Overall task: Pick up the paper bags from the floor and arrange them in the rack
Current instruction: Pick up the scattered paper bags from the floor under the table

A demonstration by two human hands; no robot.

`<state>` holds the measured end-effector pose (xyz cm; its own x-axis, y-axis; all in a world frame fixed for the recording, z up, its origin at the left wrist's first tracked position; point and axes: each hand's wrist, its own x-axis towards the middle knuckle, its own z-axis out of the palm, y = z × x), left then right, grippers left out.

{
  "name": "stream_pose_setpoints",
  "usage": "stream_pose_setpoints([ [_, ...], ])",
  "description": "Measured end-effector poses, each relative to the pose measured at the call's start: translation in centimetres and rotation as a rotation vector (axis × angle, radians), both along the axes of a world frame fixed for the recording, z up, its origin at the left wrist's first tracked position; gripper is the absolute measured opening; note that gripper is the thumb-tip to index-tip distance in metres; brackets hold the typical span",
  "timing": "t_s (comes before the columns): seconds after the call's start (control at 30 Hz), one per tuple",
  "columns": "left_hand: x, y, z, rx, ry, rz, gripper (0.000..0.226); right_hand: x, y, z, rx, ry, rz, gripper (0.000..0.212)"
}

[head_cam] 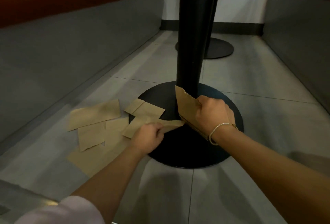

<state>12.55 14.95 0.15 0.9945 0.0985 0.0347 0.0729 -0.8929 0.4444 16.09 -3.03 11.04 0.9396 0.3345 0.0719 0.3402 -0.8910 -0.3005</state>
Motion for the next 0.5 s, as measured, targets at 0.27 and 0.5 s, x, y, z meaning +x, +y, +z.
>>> stream_pose_setpoints([
  [0.27,1.2,-6.9,9.1,-0.197,-0.319,-0.009,0.005,-0.8,-6.0,6.0,0.076,-0.006,-0.21,0.018],
  [0.5,2.0,-14.5,15.5,-0.351,-0.357,-0.039,0.003,-1.9,-11.7,12.5,0.211,-0.084,-0.326,0.02],
])
